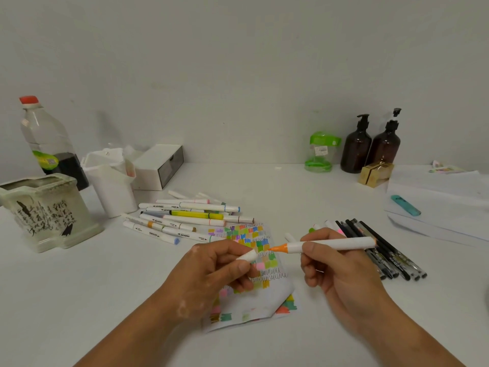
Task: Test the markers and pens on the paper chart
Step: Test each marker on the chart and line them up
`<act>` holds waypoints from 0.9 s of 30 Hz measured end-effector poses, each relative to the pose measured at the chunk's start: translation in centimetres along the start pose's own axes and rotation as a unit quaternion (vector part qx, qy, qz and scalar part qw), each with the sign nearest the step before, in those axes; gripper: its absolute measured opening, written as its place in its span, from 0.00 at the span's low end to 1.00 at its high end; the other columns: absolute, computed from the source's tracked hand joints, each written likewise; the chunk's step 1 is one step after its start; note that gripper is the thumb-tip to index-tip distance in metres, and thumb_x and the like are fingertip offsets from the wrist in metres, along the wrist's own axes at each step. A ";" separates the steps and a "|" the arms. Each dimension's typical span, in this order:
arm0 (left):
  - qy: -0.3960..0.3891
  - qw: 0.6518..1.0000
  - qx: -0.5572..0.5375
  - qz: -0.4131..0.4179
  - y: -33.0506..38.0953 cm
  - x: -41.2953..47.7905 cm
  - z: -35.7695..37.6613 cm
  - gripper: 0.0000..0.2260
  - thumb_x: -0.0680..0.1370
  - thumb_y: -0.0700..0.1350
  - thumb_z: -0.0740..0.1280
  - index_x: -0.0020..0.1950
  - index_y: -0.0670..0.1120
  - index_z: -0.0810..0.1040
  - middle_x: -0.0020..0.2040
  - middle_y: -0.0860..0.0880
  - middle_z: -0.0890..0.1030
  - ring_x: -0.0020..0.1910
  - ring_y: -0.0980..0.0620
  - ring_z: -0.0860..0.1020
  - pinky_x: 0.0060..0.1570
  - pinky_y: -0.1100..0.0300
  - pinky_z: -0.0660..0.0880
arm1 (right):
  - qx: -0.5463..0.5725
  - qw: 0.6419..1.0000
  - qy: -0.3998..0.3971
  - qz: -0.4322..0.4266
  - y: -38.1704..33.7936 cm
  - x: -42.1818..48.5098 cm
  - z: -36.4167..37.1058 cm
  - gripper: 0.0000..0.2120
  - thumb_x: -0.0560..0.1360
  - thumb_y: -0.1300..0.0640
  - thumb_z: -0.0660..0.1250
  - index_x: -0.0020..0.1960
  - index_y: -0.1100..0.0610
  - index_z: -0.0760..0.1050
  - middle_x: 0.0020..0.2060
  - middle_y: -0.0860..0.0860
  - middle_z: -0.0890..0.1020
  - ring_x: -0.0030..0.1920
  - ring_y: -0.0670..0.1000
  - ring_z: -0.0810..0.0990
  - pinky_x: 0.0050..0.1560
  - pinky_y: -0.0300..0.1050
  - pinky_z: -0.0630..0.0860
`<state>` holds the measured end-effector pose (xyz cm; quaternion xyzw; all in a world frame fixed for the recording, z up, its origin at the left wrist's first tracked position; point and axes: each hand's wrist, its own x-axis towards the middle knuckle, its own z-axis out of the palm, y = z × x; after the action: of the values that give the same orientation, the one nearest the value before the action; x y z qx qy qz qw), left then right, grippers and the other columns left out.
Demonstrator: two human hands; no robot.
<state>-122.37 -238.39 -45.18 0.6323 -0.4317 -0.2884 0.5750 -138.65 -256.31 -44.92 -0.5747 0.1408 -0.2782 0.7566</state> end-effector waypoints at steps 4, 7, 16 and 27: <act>0.006 1.000 0.007 0.001 0.2 -0.1 0.0 0.09 0.76 0.46 0.68 0.54 0.50 0.84 0.44 0.44 0.86 0.41 0.46 0.85 0.43 0.59 0.81 | -0.008 1.000 -0.022 0.005 0.1 -0.1 0.1 0.09 0.64 0.57 0.76 0.42 0.58 0.83 0.32 0.58 0.79 0.30 0.51 0.76 0.28 0.42 0.73; 0.005 1.000 0.016 0.001 0.3 0.0 0.1 0.10 0.75 0.48 0.69 0.54 0.52 0.85 0.43 0.45 0.86 0.40 0.47 0.85 0.44 0.58 0.81 | -0.019 0.999 -0.034 0.009 0.2 -0.2 0.3 0.09 0.64 0.60 0.79 0.43 0.58 0.83 0.32 0.58 0.79 0.30 0.52 0.76 0.28 0.42 0.73; -0.023 0.996 0.073 0.034 0.6 -0.2 0.7 0.10 0.76 0.51 0.68 0.56 0.59 0.83 0.42 0.50 0.86 0.41 0.50 0.85 0.44 0.61 0.80 | -0.055 0.996 -0.067 0.014 0.9 -0.6 1.4 0.12 0.64 0.52 0.78 0.44 0.56 0.83 0.35 0.60 0.83 0.33 0.52 0.79 0.32 0.42 0.76; 0.028 0.995 0.088 0.046 0.6 0.5 -0.2 0.09 0.76 0.53 0.66 0.53 0.56 0.84 0.39 0.49 0.82 0.38 0.52 0.80 0.43 0.61 0.77 | -0.030 0.989 -0.146 0.015 -0.4 -0.4 1.6 0.25 0.64 0.46 0.82 0.56 0.55 0.82 0.40 0.58 0.82 0.37 0.53 0.78 0.35 0.46 0.77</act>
<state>-122.07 -238.68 -44.49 0.6672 -0.4681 -0.2049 0.5419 -138.22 -254.92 -44.09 -0.6296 0.0458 -0.1752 0.7555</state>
